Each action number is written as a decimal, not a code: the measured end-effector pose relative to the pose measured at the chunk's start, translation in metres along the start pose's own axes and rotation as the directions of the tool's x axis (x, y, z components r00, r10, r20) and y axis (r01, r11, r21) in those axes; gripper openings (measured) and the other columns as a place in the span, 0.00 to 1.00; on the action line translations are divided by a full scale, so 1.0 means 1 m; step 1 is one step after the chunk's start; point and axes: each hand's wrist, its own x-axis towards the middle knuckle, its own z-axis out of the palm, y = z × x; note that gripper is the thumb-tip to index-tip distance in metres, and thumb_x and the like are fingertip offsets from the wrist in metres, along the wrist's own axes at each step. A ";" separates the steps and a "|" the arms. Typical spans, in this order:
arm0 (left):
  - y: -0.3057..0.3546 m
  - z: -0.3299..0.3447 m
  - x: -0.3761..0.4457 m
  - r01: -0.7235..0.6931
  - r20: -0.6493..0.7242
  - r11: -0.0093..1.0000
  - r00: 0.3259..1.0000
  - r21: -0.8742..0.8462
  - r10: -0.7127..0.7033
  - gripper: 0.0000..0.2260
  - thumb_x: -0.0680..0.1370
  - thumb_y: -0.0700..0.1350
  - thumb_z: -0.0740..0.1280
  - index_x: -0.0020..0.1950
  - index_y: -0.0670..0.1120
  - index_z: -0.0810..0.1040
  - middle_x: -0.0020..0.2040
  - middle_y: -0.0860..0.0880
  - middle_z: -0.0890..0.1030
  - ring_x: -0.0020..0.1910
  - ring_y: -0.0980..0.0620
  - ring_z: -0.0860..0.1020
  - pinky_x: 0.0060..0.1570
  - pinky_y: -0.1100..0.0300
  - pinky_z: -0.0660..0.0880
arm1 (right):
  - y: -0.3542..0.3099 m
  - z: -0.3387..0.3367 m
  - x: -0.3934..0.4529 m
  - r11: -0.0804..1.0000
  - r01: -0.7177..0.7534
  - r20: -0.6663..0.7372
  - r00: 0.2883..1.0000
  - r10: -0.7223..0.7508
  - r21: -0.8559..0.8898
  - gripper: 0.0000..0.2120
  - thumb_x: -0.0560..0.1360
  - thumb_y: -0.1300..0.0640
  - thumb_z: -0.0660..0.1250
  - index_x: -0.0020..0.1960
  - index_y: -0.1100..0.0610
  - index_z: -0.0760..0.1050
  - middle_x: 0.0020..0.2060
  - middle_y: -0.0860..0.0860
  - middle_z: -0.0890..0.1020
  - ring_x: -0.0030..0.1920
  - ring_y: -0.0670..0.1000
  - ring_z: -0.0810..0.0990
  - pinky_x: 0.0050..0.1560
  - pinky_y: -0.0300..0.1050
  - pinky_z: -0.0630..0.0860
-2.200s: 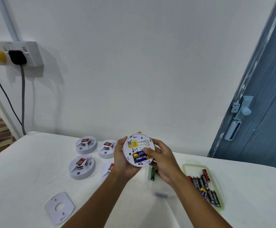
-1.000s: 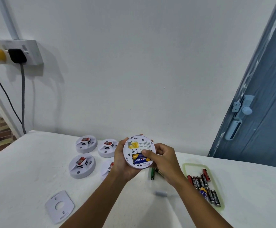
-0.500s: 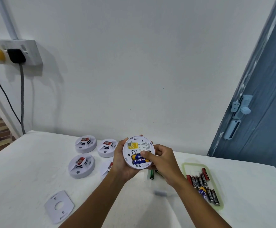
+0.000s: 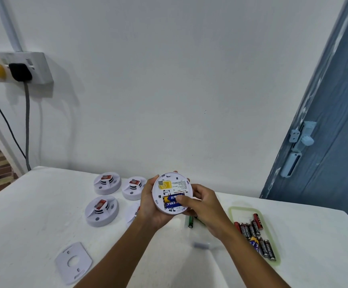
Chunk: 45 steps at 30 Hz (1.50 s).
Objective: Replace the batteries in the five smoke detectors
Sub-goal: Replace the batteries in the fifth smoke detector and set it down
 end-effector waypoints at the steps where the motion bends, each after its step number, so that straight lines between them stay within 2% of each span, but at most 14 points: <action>1: 0.001 0.000 0.000 0.000 0.007 1.000 1.000 0.005 0.000 0.20 0.70 0.55 0.63 0.52 0.43 0.85 0.60 0.36 0.79 0.56 0.39 0.76 0.50 0.43 0.78 | 0.000 0.000 0.000 1.000 0.002 0.008 1.000 -0.002 0.003 0.15 0.70 0.59 0.76 0.55 0.57 0.78 0.50 0.52 0.85 0.48 0.53 0.85 0.51 0.54 0.82; 7: 0.000 -0.002 0.000 0.006 0.021 1.000 1.000 -0.008 -0.006 0.20 0.71 0.55 0.63 0.53 0.43 0.84 0.59 0.37 0.79 0.56 0.39 0.76 0.51 0.44 0.77 | 0.000 -0.003 -0.001 1.000 0.024 0.038 0.999 -0.025 0.011 0.17 0.69 0.64 0.75 0.57 0.58 0.77 0.51 0.52 0.85 0.49 0.54 0.85 0.49 0.51 0.82; 12: 0.002 -0.003 -0.004 0.001 0.002 1.000 1.000 0.008 -0.001 0.20 0.71 0.55 0.63 0.53 0.43 0.84 0.59 0.37 0.79 0.55 0.39 0.77 0.50 0.44 0.78 | 0.001 0.000 -0.002 0.999 0.017 0.036 0.999 -0.018 0.027 0.18 0.69 0.65 0.75 0.57 0.58 0.77 0.51 0.53 0.85 0.49 0.55 0.85 0.49 0.51 0.82; 18: 0.016 -0.010 -0.019 -0.038 -0.020 0.999 0.999 -0.004 0.038 0.21 0.76 0.55 0.59 0.58 0.43 0.80 0.60 0.36 0.78 0.56 0.38 0.76 0.52 0.42 0.77 | -0.001 0.020 -0.001 1.000 -0.020 0.043 0.999 0.019 0.014 0.13 0.73 0.57 0.72 0.57 0.57 0.78 0.49 0.51 0.86 0.48 0.51 0.85 0.48 0.47 0.82; 21: 0.035 -0.026 -0.036 -0.110 -0.022 0.994 0.994 -0.015 0.110 0.20 0.78 0.56 0.54 0.56 0.44 0.79 0.57 0.37 0.79 0.54 0.39 0.77 0.54 0.42 0.74 | 0.002 0.043 0.004 0.997 -0.016 -0.101 0.995 0.008 -0.080 0.13 0.75 0.51 0.70 0.57 0.56 0.77 0.50 0.50 0.84 0.48 0.50 0.83 0.47 0.48 0.82; 24: 0.064 -0.057 -0.063 -0.229 -0.068 0.973 0.971 -0.001 0.228 0.19 0.78 0.55 0.55 0.53 0.45 0.80 0.52 0.40 0.81 0.51 0.39 0.79 0.51 0.42 0.76 | 0.003 0.077 0.007 0.983 0.053 -0.162 0.983 -0.082 -0.179 0.04 0.74 0.57 0.70 0.48 0.56 0.78 0.43 0.52 0.83 0.41 0.51 0.83 0.41 0.49 0.80; 27: 0.094 -0.100 -0.098 -0.331 -0.148 0.943 0.935 -0.037 0.323 0.19 0.73 0.55 0.60 0.55 0.46 0.79 0.54 0.40 0.81 0.53 0.38 0.78 0.53 0.41 0.76 | 0.011 0.126 0.004 0.958 0.096 0.036 0.995 -0.089 -0.271 0.05 0.72 0.65 0.71 0.40 0.58 0.76 0.31 0.53 0.80 0.27 0.47 0.79 0.30 0.41 0.74; 29: 0.113 -0.130 -0.122 -0.397 -0.187 0.917 0.904 -0.038 0.384 0.20 0.70 0.56 0.62 0.57 0.47 0.79 0.55 0.40 0.81 0.54 0.39 0.78 0.52 0.41 0.76 | 0.023 0.165 -0.001 0.911 0.088 0.251 0.968 0.018 -0.403 0.06 0.71 0.63 0.72 0.40 0.57 0.74 0.30 0.51 0.79 0.27 0.46 0.78 0.27 0.39 0.73; 31: 0.126 -0.155 -0.144 -0.428 -0.191 0.903 0.890 -0.043 0.413 0.22 0.67 0.55 0.66 0.58 0.48 0.79 0.57 0.41 0.81 0.56 0.39 0.77 0.54 0.41 0.76 | 0.039 0.201 -0.008 0.789 0.120 0.379 0.913 0.150 -0.602 0.10 0.70 0.55 0.74 0.43 0.55 0.73 0.36 0.50 0.79 0.34 0.48 0.78 0.33 0.40 0.73; 34: 0.139 -0.183 -0.166 -0.452 -0.194 0.891 0.879 -0.041 0.436 0.26 0.57 0.53 0.76 0.54 0.47 0.82 0.56 0.41 0.81 0.57 0.39 0.77 0.55 0.41 0.75 | 0.051 0.236 -0.014 0.512 0.236 0.375 0.908 0.185 -0.826 0.23 0.66 0.41 0.74 0.52 0.53 0.70 0.50 0.51 0.76 0.47 0.51 0.76 0.42 0.43 0.70; 36: 0.145 -0.195 -0.174 -0.453 -0.206 0.890 0.876 -0.048 0.435 0.28 0.54 0.53 0.78 0.52 0.47 0.84 0.56 0.41 0.82 0.56 0.39 0.77 0.55 0.40 0.75 | 0.058 0.252 -0.013 0.428 0.262 0.370 0.909 0.193 -0.865 0.34 0.63 0.36 0.74 0.59 0.54 0.67 0.56 0.53 0.74 0.54 0.54 0.76 0.46 0.45 0.71; 38: 0.149 -0.206 -0.178 -0.441 -0.217 0.896 0.880 -0.049 0.422 0.29 0.52 0.52 0.79 0.52 0.46 0.85 0.56 0.41 0.82 0.57 0.39 0.77 0.56 0.39 0.73 | 0.061 0.264 -0.010 0.352 0.274 0.366 0.902 0.228 -0.895 0.40 0.61 0.36 0.75 0.63 0.55 0.64 0.58 0.54 0.74 0.57 0.55 0.76 0.48 0.46 0.72; 41: 0.151 -0.214 -0.176 -0.437 -0.231 0.897 0.882 -0.071 0.412 0.30 0.51 0.52 0.80 0.52 0.46 0.85 0.57 0.41 0.81 0.58 0.39 0.76 0.57 0.38 0.73 | 0.058 0.270 -0.006 0.309 0.286 0.376 0.881 0.287 -0.907 0.38 0.60 0.42 0.78 0.62 0.57 0.64 0.56 0.54 0.75 0.55 0.55 0.77 0.44 0.45 0.71; 45: 0.153 -0.216 -0.172 -0.438 -0.222 0.894 0.885 -0.093 0.410 0.32 0.49 0.51 0.81 0.52 0.46 0.85 0.57 0.41 0.81 0.59 0.39 0.75 0.57 0.36 0.71 | 0.051 0.267 -0.002 0.376 0.240 0.391 0.827 0.403 -0.895 0.38 0.61 0.46 0.79 0.63 0.59 0.66 0.52 0.53 0.75 0.51 0.52 0.76 0.42 0.43 0.73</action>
